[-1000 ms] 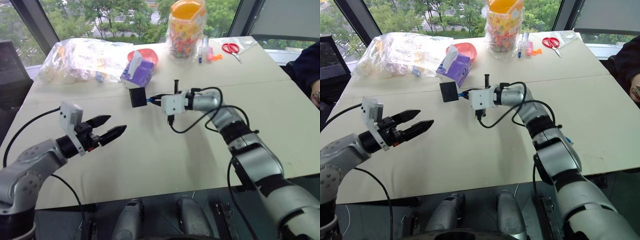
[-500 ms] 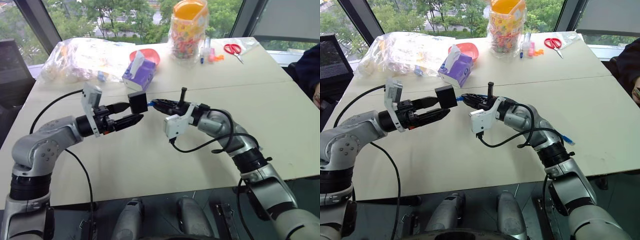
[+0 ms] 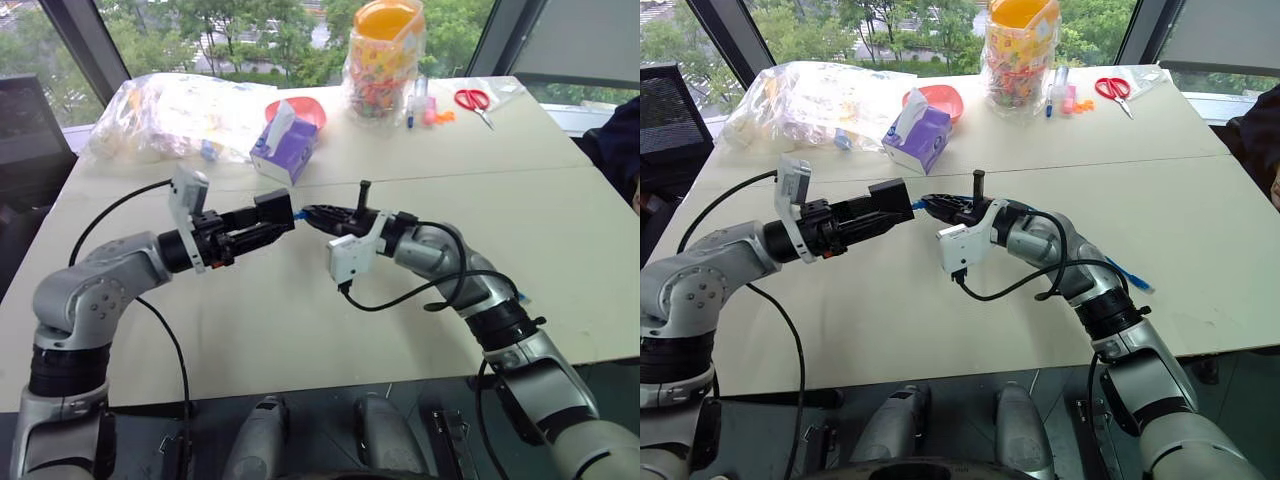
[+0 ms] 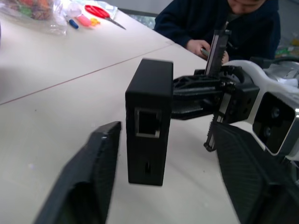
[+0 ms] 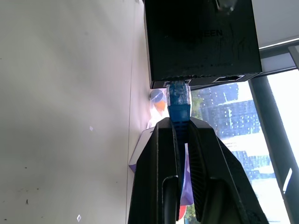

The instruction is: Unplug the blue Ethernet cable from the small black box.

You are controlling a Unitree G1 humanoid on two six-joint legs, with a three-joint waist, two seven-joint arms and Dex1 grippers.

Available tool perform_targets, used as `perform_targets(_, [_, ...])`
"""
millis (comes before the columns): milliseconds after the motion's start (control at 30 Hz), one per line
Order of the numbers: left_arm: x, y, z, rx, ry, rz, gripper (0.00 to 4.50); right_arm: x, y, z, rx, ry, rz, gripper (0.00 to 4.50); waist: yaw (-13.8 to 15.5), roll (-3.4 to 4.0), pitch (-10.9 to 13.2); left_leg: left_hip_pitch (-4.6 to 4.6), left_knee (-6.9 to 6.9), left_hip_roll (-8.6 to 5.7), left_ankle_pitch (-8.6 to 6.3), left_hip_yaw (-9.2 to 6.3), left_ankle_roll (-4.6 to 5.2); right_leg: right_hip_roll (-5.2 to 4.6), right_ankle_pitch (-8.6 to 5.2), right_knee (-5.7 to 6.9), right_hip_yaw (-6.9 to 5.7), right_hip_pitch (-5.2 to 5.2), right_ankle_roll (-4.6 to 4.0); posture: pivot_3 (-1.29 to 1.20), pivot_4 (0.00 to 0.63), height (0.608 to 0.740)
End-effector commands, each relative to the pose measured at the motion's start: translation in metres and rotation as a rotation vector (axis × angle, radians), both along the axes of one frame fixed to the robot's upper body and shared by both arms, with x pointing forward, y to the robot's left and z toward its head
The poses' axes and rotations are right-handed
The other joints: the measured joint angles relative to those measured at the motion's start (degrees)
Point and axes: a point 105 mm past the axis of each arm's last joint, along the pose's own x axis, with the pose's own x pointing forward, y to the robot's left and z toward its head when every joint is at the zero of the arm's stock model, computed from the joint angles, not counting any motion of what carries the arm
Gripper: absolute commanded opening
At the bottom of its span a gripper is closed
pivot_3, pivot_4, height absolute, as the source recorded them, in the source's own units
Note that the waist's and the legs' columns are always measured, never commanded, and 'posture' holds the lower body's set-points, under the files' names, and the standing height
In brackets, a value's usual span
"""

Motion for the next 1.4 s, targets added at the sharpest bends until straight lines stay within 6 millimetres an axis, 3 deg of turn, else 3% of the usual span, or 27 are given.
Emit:
perform_targets(33, [-0.001, 0.001, 0.014, -0.022, -0.052, 0.003, 1.40, -0.009, 0.002, 0.013, 0.027, -0.036, 0.035, 0.00, 0.0, -0.02, 0.0, 0.00, 0.00, 0.00, 0.00, 0.00, 0.00, 0.00, 0.00, 0.00, 0.00, 0.00, 0.00, 0.00, 0.150, 0.726])
perform_targets(133, [-0.001, 0.001, 0.012, -0.022, -0.049, -0.002, 0.46, -0.010, 0.002, 0.013, 0.021, -0.034, 0.039, 0.00, 0.0, -0.05, 0.0, 0.00, 0.00, 0.00, 0.00, 0.00, 0.00, 0.00, 0.00, -0.01, 0.00, 0.00, 0.01, 0.00, 0.150, 0.726])
perform_targets(467, [-0.006, -0.001, 0.001, 0.027, -0.026, -0.031, 0.46, -0.014, 0.002, 0.019, 0.020, -0.008, 0.074, 0.00, 0.0, -0.08, 0.1, 0.00, 0.00, 0.00, 0.00, 0.00, 0.00, 0.00, 0.00, -0.02, 0.00, 0.00, 0.00, 0.00, 0.150, 0.726])
perform_targets(567, [-0.006, 0.000, 0.000, 0.033, -0.021, -0.032, 0.46, -0.013, 0.001, 0.027, 0.040, -0.002, 0.087, 1.16, 0.0, -0.09, 0.1, 0.00, 0.00, 0.00, 0.00, 0.00, 0.00, 0.00, 0.00, -0.02, 0.00, 0.00, -0.01, 0.00, 0.150, 0.726])
perform_targets(700, [-0.009, 0.002, 0.001, 0.020, -0.030, -0.041, 0.46, -0.006, -0.003, 0.030, 0.001, 0.029, 0.060, 3.17, 0.0, -0.10, 0.1, 0.00, 0.00, 0.01, 0.00, 0.00, 0.00, 0.00, -0.01, -0.02, 0.00, 0.00, -0.01, 0.00, 0.150, 0.726])
perform_targets(767, [-0.011, 0.005, 0.001, 0.020, -0.031, -0.042, 0.46, -0.004, -0.006, 0.027, -0.033, 0.112, 0.057, 4.24, 0.0, -0.10, 0.1, 0.00, 0.00, 0.01, 0.00, 0.00, 0.00, 0.00, -0.01, -0.03, 0.00, 0.00, -0.01, 0.00, 0.150, 0.726])
perform_targets(800, [-0.012, 0.006, 0.002, 0.017, -0.040, -0.045, 0.46, -0.006, -0.007, 0.025, -0.046, 0.180, 0.065, 4.46, 0.0, -0.11, 0.1, 0.00, 0.00, 0.01, 0.00, 0.00, 0.00, 0.00, 0.00, -0.04, 0.00, 0.01, -0.01, 0.00, 0.150, 0.726])
perform_targets(900, [-0.014, 0.011, 0.010, 0.003, -0.083, -0.054, 0.46, -0.016, -0.012, 0.025, -0.010, 0.514, 0.131, 4.46, 0.0, -0.12, 0.1, -0.01, 0.00, 0.02, 0.00, 0.00, 0.00, -0.01, 0.00, -0.07, -0.01, 0.03, -0.01, 0.00, 0.150, 0.726])
perform_targets(967, [-0.014, 0.012, 0.012, 0.000, -0.099, -0.061, 0.46, -0.021, -0.015, 0.028, 0.001, 0.641, 0.167, 4.46, 0.0, -0.12, 0.1, -0.01, 0.00, 0.03, 0.00, 0.00, 0.00, -0.01, 0.00, -0.08, -0.01, 0.03, -0.01, 0.00, 0.150, 0.726])
perform_targets(1067, [-0.018, 0.012, 0.020, -0.024, -0.119, -0.089, 0.46, -0.027, -0.018, 0.039, 0.058, 0.866, 0.225, 4.46, 0.0, -0.10, 0.2, -0.01, 0.00, 0.04, 0.00, 0.00, 0.00, -0.01, -0.01, -0.07, -0.02, 0.03, -0.02, 0.00, 0.150, 0.726])
perform_targets(1133, [-0.024, 0.011, 0.027, -0.038, -0.132, -0.130, 0.46, -0.020, -0.019, 0.053, 0.187, 1.050, 0.258, 4.46, -0.1, -0.11, 0.2, -0.01, 0.00, 0.04, 0.00, 0.00, 0.00, -0.01, -0.01, -0.07, -0.02, 0.02, -0.02, 0.00, 0.150, 0.726])
perform_targets(1400, [-0.032, 0.005, 0.037, -0.066, -0.133, -0.186, 0.46, -0.009, -0.015, 0.062, 0.338, 1.365, 0.285, 4.46, 0.1, -0.11, 0.2, -0.06, -0.02, 0.05, -0.01, 0.00, 0.00, -0.01, -0.01, -0.15, -0.04, -0.01, -0.02, 0.00, 0.150, 0.726])
